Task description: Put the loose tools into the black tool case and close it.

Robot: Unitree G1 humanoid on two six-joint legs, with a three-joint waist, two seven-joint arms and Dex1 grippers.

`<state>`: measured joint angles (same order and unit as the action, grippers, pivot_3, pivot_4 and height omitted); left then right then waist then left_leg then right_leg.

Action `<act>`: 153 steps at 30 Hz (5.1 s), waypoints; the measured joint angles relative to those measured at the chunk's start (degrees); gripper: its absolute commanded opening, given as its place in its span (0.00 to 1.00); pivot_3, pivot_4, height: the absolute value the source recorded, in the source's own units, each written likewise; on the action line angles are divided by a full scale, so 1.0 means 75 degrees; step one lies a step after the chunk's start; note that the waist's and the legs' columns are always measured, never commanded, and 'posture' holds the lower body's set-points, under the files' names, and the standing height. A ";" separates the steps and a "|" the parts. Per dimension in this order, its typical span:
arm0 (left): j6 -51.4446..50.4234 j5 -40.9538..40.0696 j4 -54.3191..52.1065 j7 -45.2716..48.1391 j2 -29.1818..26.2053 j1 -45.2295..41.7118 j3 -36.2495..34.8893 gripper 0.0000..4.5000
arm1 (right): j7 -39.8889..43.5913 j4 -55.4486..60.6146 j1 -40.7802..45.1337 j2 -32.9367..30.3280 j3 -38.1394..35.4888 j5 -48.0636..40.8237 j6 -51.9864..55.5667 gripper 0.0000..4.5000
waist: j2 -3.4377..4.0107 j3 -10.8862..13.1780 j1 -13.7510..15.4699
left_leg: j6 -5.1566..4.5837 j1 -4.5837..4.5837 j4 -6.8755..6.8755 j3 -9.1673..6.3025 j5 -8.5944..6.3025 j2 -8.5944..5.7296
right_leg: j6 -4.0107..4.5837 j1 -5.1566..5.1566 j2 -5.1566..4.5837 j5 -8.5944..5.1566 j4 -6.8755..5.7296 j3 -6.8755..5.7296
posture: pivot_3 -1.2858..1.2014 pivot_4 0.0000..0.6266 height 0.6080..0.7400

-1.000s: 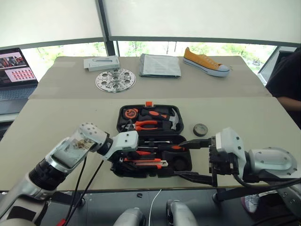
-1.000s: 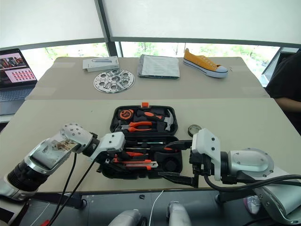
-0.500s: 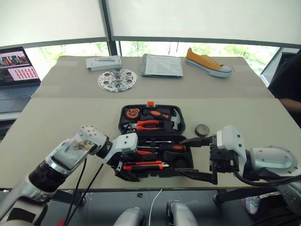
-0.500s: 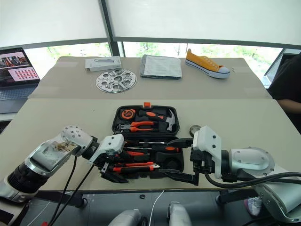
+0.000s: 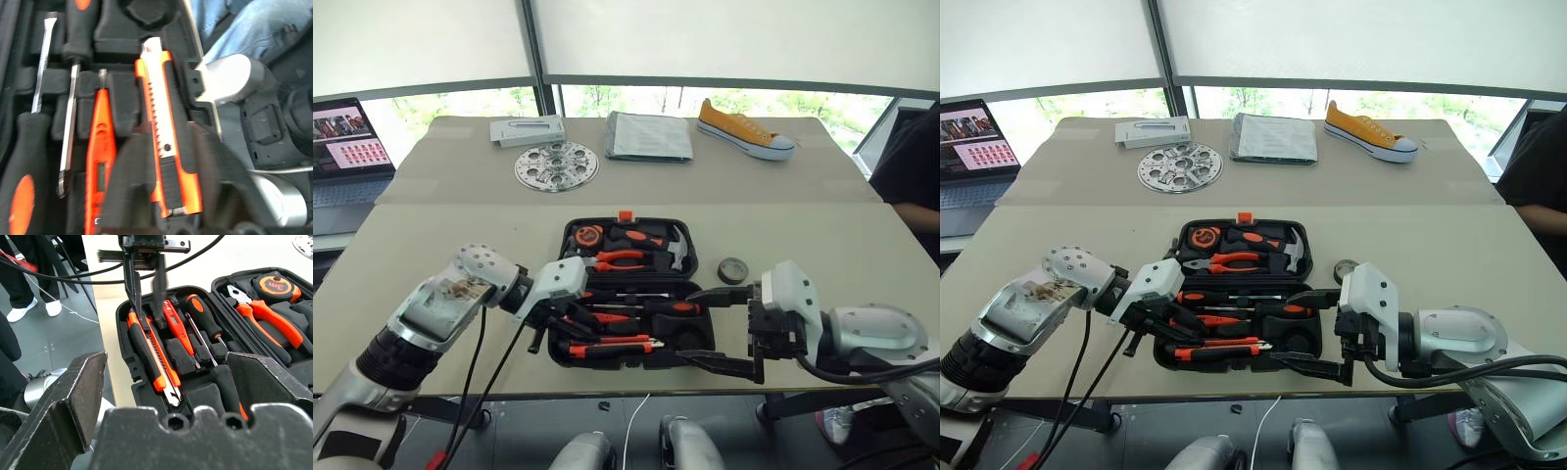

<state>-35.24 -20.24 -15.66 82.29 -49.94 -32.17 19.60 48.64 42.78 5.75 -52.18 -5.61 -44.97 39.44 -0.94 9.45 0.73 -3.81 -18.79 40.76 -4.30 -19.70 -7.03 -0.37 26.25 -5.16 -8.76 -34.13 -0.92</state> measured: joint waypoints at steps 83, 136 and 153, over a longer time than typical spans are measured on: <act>0.1515 -0.1215 0.0137 0.0132 -0.0053 0.0988 -0.1980 1.00 | 0.2494 -0.2098 0.1403 -0.0090 0.2884 0.4293 -0.1945 0.09 | 0.0024 -0.0007 -0.0046 | -0.0002 -0.0029 0.0022 0.0001 -0.0001 -0.0003 | 0.0000 0.0023 -0.0002 0.0011 0.0001 -0.0042 | 0.52 0.24 0.98; 0.2531 0.0405 0.1656 -0.1379 0.0536 0.2827 -0.2284 0.01 | 0.2158 -0.3398 0.0394 0.0483 0.1531 0.4320 -0.3481 0.00 | 0.0025 -0.0007 -0.0019 | -0.0002 -0.0053 0.0022 0.0000 -0.0001 -0.0003 | 0.0007 0.0049 -0.0001 0.0011 -0.0003 -0.0049 | 0.52 0.24 0.98; 0.2995 0.0468 0.2956 -0.1676 0.0231 0.2152 -0.2805 0.01 | 0.1625 -0.3865 0.0448 0.0345 0.0972 0.4493 -0.3459 0.00 | 0.0024 -0.0008 -0.0010 | -0.0002 -0.0023 0.0019 -0.0001 -0.0002 -0.0004 | 0.0003 0.0017 -0.0001 0.0013 -0.0002 -0.0053 | 0.52 0.24 0.98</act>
<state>-12.78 -16.73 6.51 69.72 -48.21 -16.03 -1.44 60.83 13.79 9.12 -49.60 1.68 -11.28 13.50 -0.76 9.39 0.65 -3.83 -18.96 40.90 -4.31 -19.71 -7.06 -0.35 26.38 -5.18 -8.66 -34.14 -1.31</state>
